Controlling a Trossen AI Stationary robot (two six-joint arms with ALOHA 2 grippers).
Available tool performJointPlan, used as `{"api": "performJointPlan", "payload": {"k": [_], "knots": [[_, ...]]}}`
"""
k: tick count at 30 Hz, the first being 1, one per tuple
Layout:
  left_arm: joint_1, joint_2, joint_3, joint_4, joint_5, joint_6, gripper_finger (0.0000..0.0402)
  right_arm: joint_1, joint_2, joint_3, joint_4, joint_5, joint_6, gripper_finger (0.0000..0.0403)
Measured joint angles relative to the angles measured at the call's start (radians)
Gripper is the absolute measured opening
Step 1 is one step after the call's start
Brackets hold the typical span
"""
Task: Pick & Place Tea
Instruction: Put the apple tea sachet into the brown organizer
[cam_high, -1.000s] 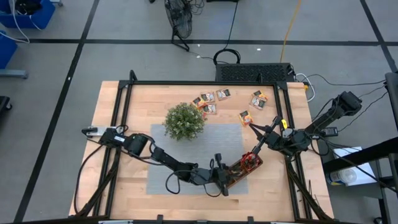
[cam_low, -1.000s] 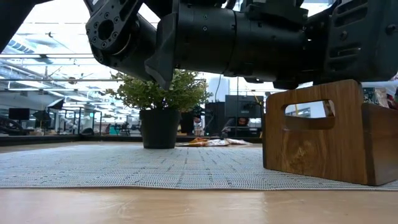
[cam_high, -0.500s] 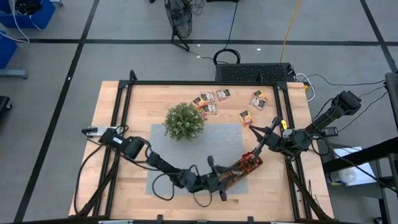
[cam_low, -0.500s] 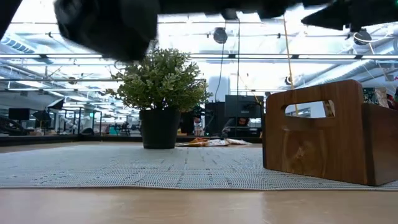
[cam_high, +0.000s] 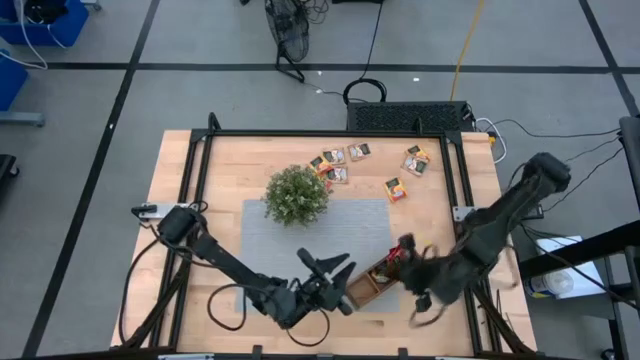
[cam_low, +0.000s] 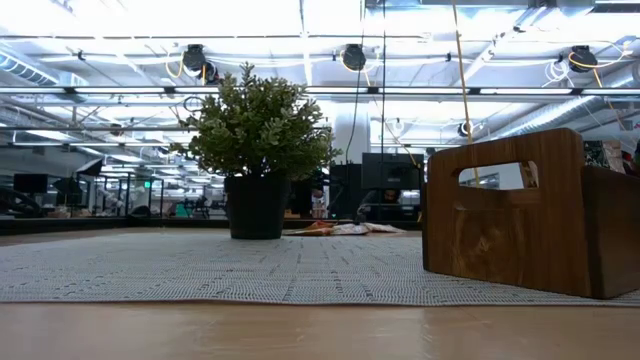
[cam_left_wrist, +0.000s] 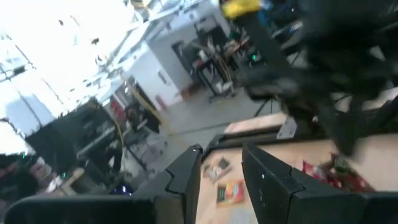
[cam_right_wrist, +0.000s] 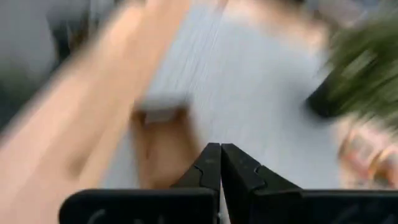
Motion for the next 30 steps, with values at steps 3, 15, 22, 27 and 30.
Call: {"api": "performJointPlan", "payload": {"k": [3, 15, 22, 27, 30], "knots": [[0.012, -0.021, 0.0, -0.134, -0.01, -0.112, 0.0122, -0.005, 0.144, 0.034, -0.111, -0.094, 0.066, 0.0], [0.062, -0.019, 0.0, -0.305, -0.008, -0.281, 0.0122, -0.073, 0.527, 0.246, -0.393, -0.273, 0.119, 0.0], [0.068, -0.02, 0.0, -0.352, -0.006, -0.333, 0.0122, -0.117, 0.56, 0.256, -0.452, -0.313, 0.085, 0.0], [0.068, -0.02, 0.0, -0.377, -0.005, -0.349, 0.0122, -0.132, 0.56, 0.233, -0.459, -0.296, 0.096, 0.0], [0.068, -0.02, 0.0, -0.383, -0.005, -0.355, 0.0122, -0.132, 0.56, 0.229, -0.463, -0.255, 0.104, 0.0]]}}
